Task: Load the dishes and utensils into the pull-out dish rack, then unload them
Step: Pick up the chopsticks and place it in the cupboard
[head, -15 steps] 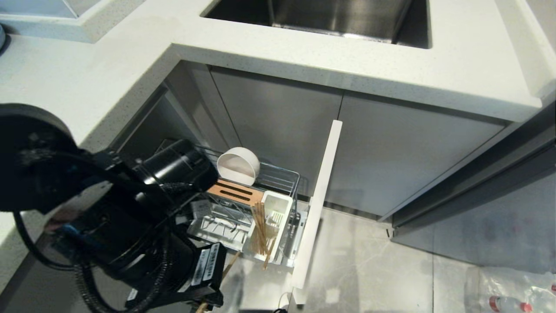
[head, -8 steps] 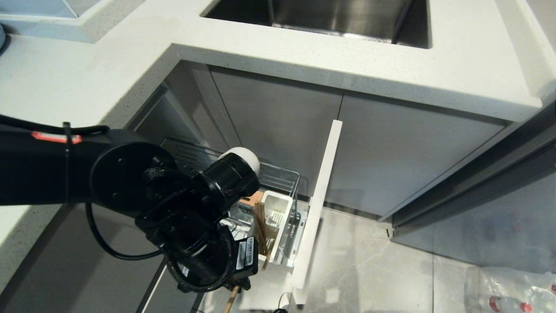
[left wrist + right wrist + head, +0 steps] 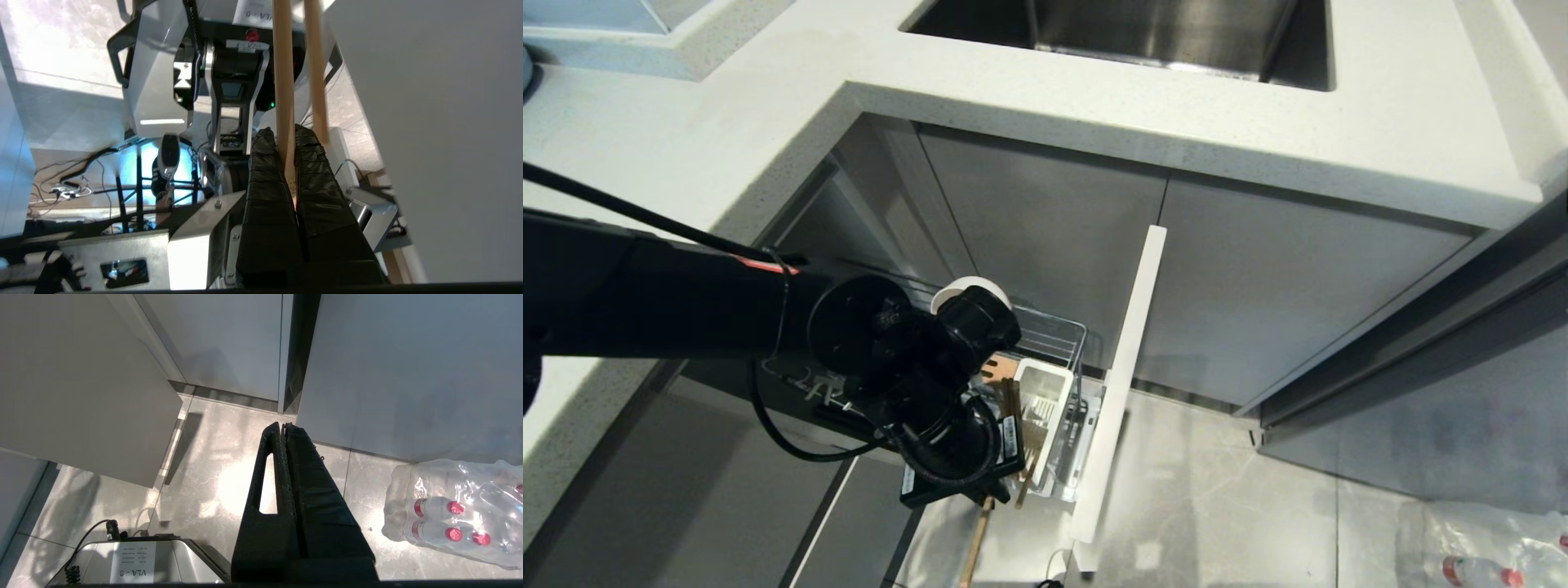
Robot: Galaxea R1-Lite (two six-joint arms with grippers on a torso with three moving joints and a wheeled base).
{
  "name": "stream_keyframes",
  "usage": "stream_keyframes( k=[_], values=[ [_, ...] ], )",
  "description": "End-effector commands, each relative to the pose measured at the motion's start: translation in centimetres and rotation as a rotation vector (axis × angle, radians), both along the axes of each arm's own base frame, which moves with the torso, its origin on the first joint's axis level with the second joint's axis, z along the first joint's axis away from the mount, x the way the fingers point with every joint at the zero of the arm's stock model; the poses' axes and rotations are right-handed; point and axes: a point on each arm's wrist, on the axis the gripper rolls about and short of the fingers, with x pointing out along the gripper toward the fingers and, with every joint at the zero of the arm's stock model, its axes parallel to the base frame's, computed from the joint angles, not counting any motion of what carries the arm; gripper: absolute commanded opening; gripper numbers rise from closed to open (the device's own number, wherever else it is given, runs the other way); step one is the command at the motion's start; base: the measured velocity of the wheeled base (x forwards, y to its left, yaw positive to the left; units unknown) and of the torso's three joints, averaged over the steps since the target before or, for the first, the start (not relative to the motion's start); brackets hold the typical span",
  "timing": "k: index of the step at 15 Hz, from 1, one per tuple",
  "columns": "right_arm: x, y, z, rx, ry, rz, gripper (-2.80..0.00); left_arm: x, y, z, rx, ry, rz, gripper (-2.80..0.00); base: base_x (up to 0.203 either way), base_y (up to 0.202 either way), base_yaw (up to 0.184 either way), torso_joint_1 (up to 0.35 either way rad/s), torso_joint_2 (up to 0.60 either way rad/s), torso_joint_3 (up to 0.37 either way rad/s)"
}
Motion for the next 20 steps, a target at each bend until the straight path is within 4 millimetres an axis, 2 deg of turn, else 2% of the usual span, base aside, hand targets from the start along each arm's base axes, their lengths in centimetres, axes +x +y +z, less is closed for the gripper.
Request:
stream_keyframes(
  k=[1, 5, 10, 20],
  values=[
    [0.0, 0.0, 0.0, 0.000, 0.002, 0.001, -2.80, 0.9, -0.2, -1.0, 0.011, 0.022, 0.014, -2.80, 0.000, 0.000, 0.000, 0.000, 0.00, 0.000],
    [0.0, 0.0, 0.0, 0.000, 0.003, 0.000, -2.80, 2.5, -0.7, -1.7, -0.049, 0.049, 0.016, -2.80, 0.000, 0.000, 0.000, 0.000, 0.00, 0.000],
    [0.0, 0.0, 0.0, 0.000, 0.002, 0.002, -2.80, 4.7, -0.3, -2.9, -0.105, 0.054, 0.049, -2.80, 0.000, 0.000, 0.000, 0.000, 0.00, 0.000],
    [0.0, 0.0, -0.1, 0.000, 0.003, 0.000, -2.80, 6.3, 0.2, -3.9, -0.128, 0.019, 0.077, -2.80, 0.000, 0.000, 0.000, 0.000, 0.00, 0.000]
  ],
)
